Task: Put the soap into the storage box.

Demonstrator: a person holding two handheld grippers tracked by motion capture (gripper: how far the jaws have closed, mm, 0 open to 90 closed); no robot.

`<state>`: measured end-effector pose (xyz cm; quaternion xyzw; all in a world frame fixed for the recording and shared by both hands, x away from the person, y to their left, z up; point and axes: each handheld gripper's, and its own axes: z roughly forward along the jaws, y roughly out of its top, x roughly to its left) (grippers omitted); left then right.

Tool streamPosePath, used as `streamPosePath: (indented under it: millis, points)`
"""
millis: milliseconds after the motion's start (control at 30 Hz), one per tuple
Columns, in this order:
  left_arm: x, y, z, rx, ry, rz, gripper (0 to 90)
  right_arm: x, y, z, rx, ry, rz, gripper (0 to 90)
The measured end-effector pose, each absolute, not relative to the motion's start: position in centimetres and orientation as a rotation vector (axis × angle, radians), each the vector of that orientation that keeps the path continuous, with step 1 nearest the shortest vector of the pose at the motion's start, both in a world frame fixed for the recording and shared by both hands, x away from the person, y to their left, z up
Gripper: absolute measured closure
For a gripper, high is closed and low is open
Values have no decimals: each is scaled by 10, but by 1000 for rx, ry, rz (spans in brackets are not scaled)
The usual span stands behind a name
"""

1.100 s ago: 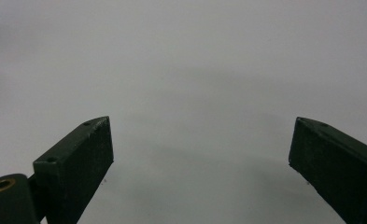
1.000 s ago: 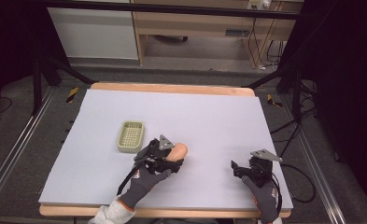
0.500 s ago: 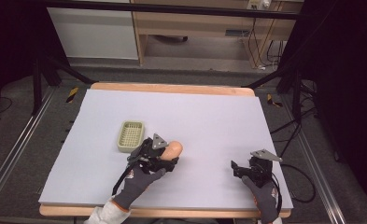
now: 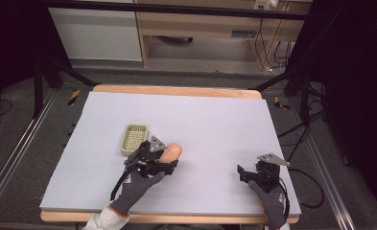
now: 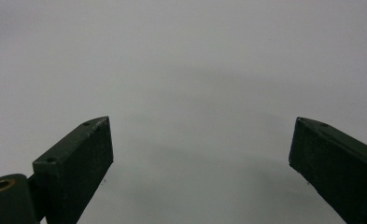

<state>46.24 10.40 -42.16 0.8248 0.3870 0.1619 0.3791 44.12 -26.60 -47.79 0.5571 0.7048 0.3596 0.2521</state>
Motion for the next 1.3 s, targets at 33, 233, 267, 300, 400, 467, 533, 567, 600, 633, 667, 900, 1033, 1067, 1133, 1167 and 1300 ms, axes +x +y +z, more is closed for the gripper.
streamPosePath:
  millis: [33, 233, 267, 300, 400, 467, 533, 567, 600, 633, 667, 900, 1033, 1067, 1133, 1167, 1300]
  points:
    - [462, 105, -421, 2109, 989, 410, 314, 441, -266, -478, 1516, 1918, 979, 66]
    - [463, 110, -419, 2098, 1002, 417, 314, 441, -266, -478, 1515, 1917, 978, 66]
    - [463, 110, -419, 2098, 1002, 417, 314, 441, -266, -478, 1515, 1917, 978, 66]
    - [463, 112, -417, 2092, 1004, 420, 314, 441, -266, -478, 1518, 1916, 978, 66]
    - [463, 115, -415, 2081, 1011, 423, 314, 441, -266, -478, 1518, 1916, 978, 66]
    - [464, 117, -414, 2069, 1020, 427, 314, 441, -266, -478, 1519, 1916, 978, 66]
    - [464, 121, -412, 2063, 1029, 436, 314, 441, -266, -478, 1519, 1916, 977, 66]
    - [465, 122, -411, 2056, 1035, 437, 314, 441, -266, -478, 1518, 1917, 977, 66]
    - [465, 122, -411, 2056, 1035, 437, 314, 441, -266, -478, 1518, 1917, 977, 66]
    - [466, 125, -410, 2053, 1038, 439, 314, 441, -266, -478, 1520, 1916, 978, 66]
    - [466, 125, -410, 2053, 1038, 439, 314, 441, -266, -478, 1520, 1916, 978, 66]
    - [468, 133, -408, 2031, 1067, 454, 315, 441, -266, -478, 1518, 1917, 978, 66]
    - [470, 137, -406, 2024, 1081, 463, 314, 441, -266, -478, 1519, 1916, 979, 66]
    - [470, 138, -406, 2022, 1086, 467, 314, 441, -266, -478, 1519, 1916, 979, 66]
    - [471, 141, -404, 2018, 1094, 470, 314, 441, -266, -478, 1518, 1916, 979, 66]
    - [471, 143, -404, 2013, 1099, 471, 314, 441, -266, -478, 1519, 1916, 979, 65]
    - [473, 149, -401, 2001, 1115, 483, 315, 441, -265, -478, 1518, 1916, 979, 66]
